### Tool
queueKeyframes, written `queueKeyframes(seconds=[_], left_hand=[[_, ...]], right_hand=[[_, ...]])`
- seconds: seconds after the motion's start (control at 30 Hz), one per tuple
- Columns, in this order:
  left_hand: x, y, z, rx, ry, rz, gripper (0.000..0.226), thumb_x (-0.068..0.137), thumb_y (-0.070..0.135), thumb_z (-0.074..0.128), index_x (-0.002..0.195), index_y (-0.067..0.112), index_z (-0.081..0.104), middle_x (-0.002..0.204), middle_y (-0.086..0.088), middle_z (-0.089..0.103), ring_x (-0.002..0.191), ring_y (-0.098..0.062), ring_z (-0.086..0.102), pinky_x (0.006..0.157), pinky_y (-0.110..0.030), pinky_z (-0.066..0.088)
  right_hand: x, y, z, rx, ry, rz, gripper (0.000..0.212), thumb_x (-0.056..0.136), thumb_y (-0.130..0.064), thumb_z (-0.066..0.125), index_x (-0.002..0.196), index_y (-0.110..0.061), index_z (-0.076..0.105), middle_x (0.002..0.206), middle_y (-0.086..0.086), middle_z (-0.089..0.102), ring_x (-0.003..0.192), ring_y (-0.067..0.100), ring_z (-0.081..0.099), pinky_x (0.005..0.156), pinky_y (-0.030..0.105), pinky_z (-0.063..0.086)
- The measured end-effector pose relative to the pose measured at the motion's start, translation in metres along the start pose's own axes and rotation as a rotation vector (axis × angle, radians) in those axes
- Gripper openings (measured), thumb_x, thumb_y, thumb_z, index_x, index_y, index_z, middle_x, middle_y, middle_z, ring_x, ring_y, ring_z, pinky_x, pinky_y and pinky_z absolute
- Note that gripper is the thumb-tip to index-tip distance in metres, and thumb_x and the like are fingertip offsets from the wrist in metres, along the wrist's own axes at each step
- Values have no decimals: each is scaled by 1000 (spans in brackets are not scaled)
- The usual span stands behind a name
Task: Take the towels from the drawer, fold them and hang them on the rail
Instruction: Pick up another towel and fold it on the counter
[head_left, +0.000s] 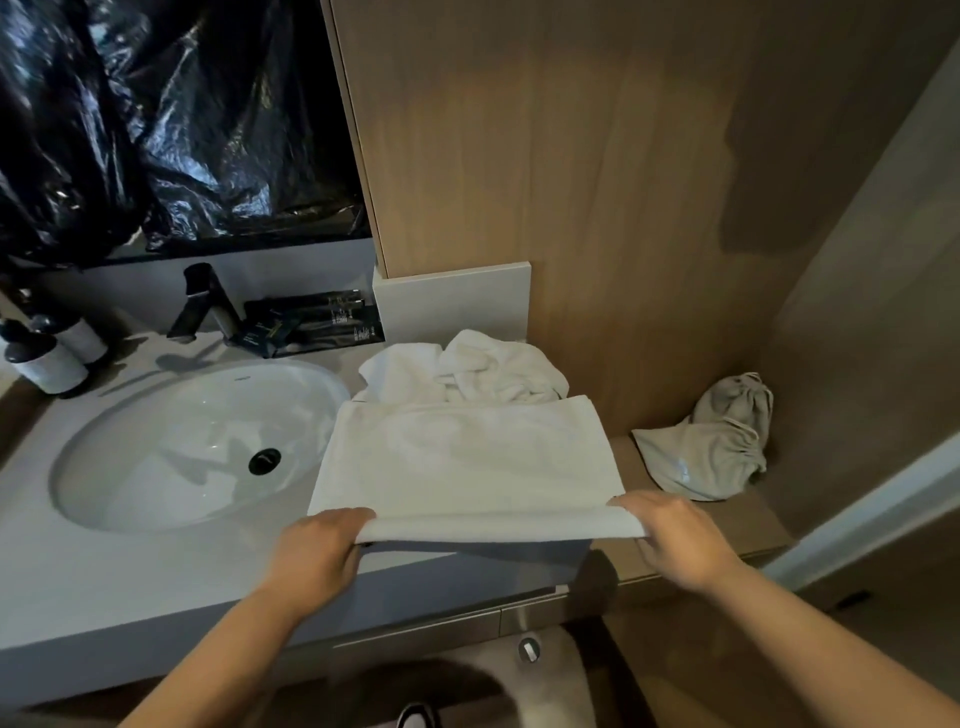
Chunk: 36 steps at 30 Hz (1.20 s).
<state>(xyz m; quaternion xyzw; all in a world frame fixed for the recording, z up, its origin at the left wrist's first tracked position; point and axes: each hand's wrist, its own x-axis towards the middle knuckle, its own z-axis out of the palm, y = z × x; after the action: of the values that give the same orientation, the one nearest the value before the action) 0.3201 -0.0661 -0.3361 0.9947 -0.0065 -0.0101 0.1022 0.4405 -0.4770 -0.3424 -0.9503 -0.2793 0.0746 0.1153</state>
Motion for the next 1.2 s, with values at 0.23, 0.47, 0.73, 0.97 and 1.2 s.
queueKeyframes(seconds=[0.23,0.47,0.73,0.97,1.2], left_hand=[[11,-27,-34,-443,138,-229,18,84,13,74,87,30,69,81,11,68,75,-5,62,65,-26,46],[76,-38,-61,-823,354,-466,22,70,34,88,76,23,70,72,4,69,66,-9,62,53,-19,50],[139,-43,-32,-902,447,-682,38,75,46,81,102,28,62,102,1,63,91,-18,59,76,-31,45],[92,-35,25,-916,360,-602,44,71,58,77,101,31,60,90,6,73,80,-9,69,71,-26,56],[127,-34,-6,-858,407,-557,25,83,51,67,97,37,52,84,7,68,76,-14,67,66,-40,55]], right_hand=[[28,16,-27,583,9,129,30,90,-8,68,100,-36,62,97,-14,67,95,-2,60,77,16,44],[65,19,-34,940,96,356,28,100,-18,53,126,-28,51,118,-7,61,112,8,55,86,24,42],[114,12,-15,1001,364,584,20,100,-26,52,92,-10,58,89,11,61,83,20,57,65,29,42],[109,11,24,1040,398,729,24,97,-25,57,78,-11,54,75,5,58,71,18,55,60,27,40],[139,13,7,1030,641,687,12,95,-15,61,84,-19,60,77,-2,62,71,11,56,62,26,44]])
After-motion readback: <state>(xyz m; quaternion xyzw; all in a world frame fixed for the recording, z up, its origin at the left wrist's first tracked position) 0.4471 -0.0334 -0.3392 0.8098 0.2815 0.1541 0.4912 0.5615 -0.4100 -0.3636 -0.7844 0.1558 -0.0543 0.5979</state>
